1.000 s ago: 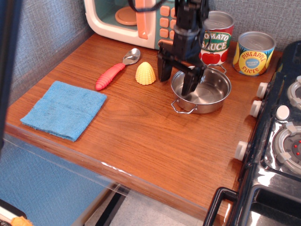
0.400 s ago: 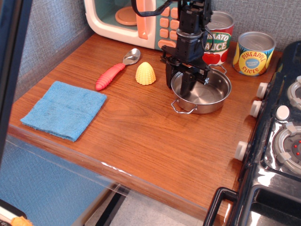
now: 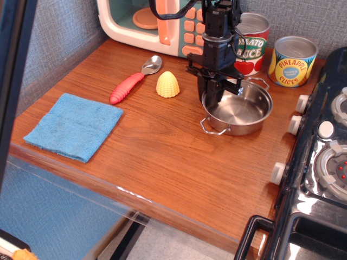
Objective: PLACE THE PAN ON THE BLUE CLOTH
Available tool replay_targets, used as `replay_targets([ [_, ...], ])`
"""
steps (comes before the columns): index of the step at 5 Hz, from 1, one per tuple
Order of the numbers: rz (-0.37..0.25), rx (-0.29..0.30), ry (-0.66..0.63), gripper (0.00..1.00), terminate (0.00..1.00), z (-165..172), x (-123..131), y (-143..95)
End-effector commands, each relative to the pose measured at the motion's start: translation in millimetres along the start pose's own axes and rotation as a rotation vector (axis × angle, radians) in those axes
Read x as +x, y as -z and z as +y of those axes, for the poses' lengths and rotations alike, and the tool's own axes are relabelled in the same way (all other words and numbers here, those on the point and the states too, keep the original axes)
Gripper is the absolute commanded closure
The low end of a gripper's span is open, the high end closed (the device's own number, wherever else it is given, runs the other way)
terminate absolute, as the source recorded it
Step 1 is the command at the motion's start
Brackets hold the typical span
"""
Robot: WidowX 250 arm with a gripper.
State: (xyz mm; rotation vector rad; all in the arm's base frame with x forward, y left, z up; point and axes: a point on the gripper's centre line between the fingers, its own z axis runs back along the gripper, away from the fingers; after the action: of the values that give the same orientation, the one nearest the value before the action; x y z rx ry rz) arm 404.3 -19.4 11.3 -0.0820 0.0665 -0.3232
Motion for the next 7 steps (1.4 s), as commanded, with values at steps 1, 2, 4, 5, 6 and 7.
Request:
replay_targets([
  [1, -0.241, -0.083, 0.086, 1.00, 0.00, -4, -25, -88],
  [2, -0.258, -0.078, 0.068, 1.00, 0.00, 12, -56, -89],
  [4, -0.229, 0.007, -0.114, 1.00, 0.00, 90, -120, -67],
  [5, -0.194, 0.025, -0.213, 1.00, 0.00, 129, -146, -49],
  [6, -0.150, 0.029, -0.249, 1.00, 0.00, 150, -155, -33],
  [7, -0.119, 0.020, -0.265, 1.00, 0.00, 159, -164, -27],
])
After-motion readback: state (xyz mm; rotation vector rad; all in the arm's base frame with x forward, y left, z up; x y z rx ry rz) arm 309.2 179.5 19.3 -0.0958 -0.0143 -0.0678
